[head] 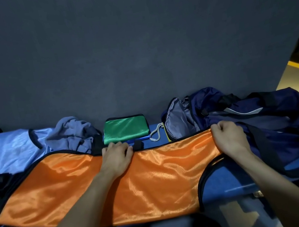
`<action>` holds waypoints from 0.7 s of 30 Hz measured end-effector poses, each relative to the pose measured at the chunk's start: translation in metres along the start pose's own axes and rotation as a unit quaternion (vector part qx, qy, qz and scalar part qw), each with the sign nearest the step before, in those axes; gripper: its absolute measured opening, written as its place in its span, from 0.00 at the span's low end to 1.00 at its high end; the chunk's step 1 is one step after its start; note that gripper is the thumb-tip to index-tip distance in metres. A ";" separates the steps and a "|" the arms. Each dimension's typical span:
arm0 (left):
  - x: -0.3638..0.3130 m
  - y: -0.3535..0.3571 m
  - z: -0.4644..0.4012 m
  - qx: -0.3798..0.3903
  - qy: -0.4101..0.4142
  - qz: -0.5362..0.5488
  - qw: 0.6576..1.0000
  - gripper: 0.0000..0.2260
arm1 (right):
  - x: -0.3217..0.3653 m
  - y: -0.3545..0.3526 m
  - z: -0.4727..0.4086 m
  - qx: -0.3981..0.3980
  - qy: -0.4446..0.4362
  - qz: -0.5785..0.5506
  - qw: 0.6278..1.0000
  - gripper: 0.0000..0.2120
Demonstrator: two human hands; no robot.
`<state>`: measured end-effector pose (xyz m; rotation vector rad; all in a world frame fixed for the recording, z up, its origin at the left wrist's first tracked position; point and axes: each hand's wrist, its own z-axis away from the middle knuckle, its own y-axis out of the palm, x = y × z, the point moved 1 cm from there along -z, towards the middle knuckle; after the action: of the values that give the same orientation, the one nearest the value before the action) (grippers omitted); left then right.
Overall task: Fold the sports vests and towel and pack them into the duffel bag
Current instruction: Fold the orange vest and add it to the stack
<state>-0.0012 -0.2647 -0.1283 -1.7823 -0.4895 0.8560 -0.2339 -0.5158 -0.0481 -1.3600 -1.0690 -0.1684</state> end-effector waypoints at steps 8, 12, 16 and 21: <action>-0.005 0.001 0.002 -0.089 0.052 0.018 0.995 0.10 | 0.000 0.001 0.000 -0.008 -0.001 -0.004 1.000 0.17; -0.022 -0.005 0.018 -0.126 0.122 -0.008 0.984 0.12 | -0.001 0.001 -0.001 -0.010 -0.002 -0.008 1.000 0.17; -0.051 -0.005 0.040 -0.051 0.263 0.005 0.963 0.08 | 0.000 0.001 -0.001 -0.007 0.001 -0.011 1.000 0.17; -0.046 0.011 0.054 0.041 0.270 -0.027 0.962 0.18 | 0.000 -0.001 0.003 -0.004 -0.003 -0.010 1.000 0.17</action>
<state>-0.0725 -0.2657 -0.1340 -1.8221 -0.1399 0.3180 -0.2361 -0.5135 -0.0477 -1.3585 -1.0887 -0.1829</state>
